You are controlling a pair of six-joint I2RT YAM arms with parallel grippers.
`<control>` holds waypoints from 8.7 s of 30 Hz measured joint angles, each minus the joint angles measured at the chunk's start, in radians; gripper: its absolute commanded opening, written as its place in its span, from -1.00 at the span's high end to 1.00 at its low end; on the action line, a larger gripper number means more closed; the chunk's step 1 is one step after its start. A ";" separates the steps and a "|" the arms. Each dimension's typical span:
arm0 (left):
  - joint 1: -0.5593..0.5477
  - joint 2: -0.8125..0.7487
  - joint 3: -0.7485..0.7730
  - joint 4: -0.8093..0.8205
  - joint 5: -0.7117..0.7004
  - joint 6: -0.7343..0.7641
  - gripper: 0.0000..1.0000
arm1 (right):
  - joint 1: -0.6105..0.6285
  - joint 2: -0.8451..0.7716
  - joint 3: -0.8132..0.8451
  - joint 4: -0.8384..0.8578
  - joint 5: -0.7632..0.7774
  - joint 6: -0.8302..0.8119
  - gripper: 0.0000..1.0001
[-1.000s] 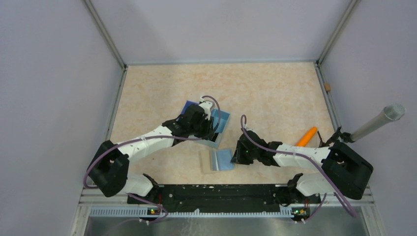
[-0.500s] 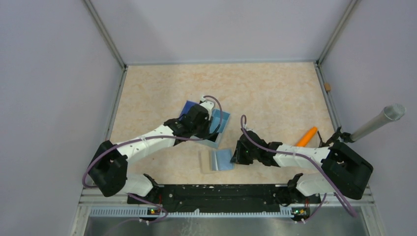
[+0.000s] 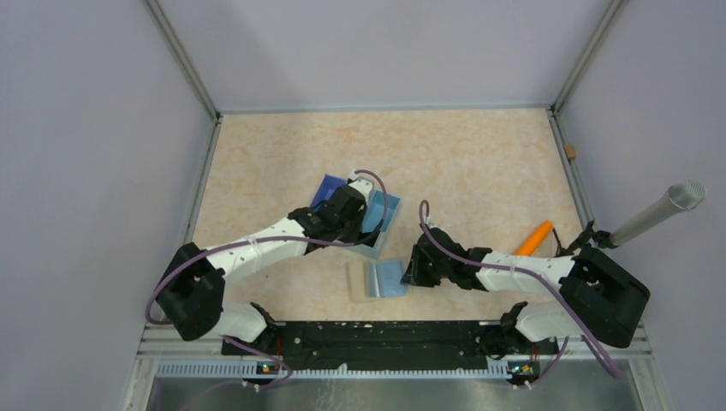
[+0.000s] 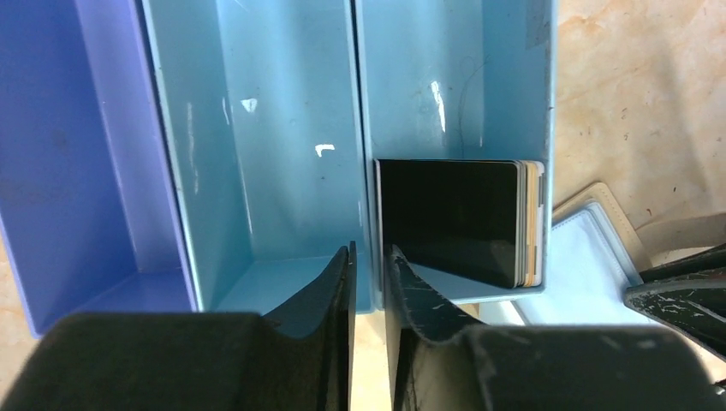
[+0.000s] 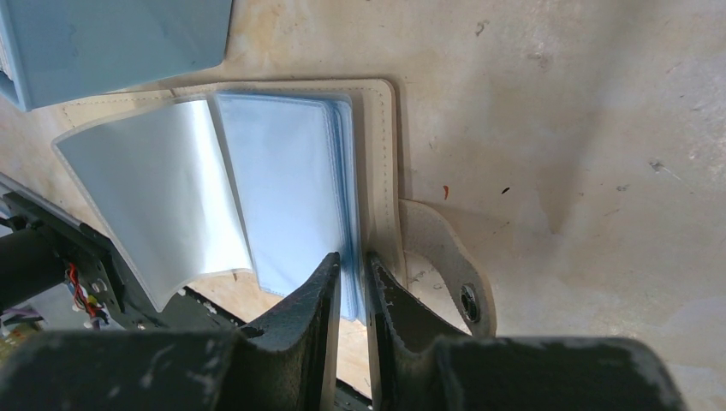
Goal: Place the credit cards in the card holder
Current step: Pick up the credit card from the storage box, then insert the credit card into the card holder.
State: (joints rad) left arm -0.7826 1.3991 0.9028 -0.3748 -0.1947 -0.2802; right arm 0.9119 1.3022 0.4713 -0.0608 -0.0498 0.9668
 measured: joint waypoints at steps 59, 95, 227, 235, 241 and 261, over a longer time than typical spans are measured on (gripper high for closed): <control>0.007 -0.293 -0.065 0.180 0.877 -0.170 -0.43 | -0.124 -0.517 0.024 0.115 -0.516 -0.297 1.00; -0.125 -0.259 -0.395 0.596 0.554 -0.702 1.00 | -0.177 -0.499 0.027 -0.410 0.129 -0.115 -0.18; -0.057 0.006 -0.518 0.742 0.556 -0.882 1.00 | -0.177 -0.285 -0.074 -0.290 0.151 -0.125 1.00; -0.056 0.043 -0.518 0.779 0.561 -0.879 1.00 | -0.177 -0.285 -0.079 -0.296 0.151 -0.125 1.00; -0.055 0.071 -0.513 0.814 0.560 -0.868 1.00 | -0.177 -0.285 -0.079 -0.298 0.150 -0.125 1.00; -0.050 0.108 -0.497 0.833 0.587 -0.818 1.00 | -0.177 -0.285 -0.079 -0.299 0.151 -0.125 1.00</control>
State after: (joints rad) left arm -0.8322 1.5074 0.4061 0.4580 0.3920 -1.0985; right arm 0.7345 1.0176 0.3920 -0.3599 0.1009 0.8417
